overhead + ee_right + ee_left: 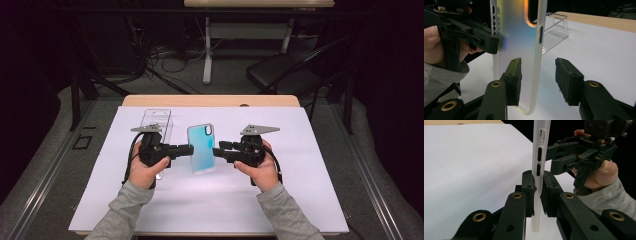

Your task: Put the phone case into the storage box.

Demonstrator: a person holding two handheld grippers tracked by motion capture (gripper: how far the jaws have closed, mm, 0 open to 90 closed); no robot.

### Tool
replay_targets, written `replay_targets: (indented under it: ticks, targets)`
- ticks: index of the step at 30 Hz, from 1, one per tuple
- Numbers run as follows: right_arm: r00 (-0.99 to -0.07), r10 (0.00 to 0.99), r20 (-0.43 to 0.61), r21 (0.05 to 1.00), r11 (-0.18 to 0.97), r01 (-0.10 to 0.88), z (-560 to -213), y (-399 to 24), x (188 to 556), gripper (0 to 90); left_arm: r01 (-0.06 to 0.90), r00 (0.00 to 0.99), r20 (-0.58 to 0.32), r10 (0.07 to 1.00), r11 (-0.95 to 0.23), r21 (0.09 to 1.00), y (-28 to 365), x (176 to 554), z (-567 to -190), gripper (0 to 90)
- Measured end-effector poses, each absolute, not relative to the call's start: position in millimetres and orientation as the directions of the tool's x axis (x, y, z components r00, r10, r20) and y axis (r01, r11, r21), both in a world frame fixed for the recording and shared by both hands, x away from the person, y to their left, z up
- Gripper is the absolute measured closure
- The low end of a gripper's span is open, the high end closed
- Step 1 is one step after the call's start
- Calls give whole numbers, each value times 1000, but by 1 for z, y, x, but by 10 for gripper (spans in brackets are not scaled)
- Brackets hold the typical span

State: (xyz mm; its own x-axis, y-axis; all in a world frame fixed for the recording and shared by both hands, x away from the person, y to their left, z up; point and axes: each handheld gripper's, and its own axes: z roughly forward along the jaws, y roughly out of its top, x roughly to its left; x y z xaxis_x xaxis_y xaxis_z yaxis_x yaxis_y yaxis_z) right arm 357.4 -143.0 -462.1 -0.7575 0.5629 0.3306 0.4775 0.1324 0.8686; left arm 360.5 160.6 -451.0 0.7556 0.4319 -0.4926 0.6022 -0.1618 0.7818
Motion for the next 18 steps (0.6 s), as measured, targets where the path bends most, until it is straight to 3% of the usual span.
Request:
replay_targets:
  ticks: [18]
  targets:
    - [-782, 513, 353, 864, 142, 483, -462, -143, 357, 680, 598, 772, -504, 387, -172, 783, 157, 357, -449, 820]
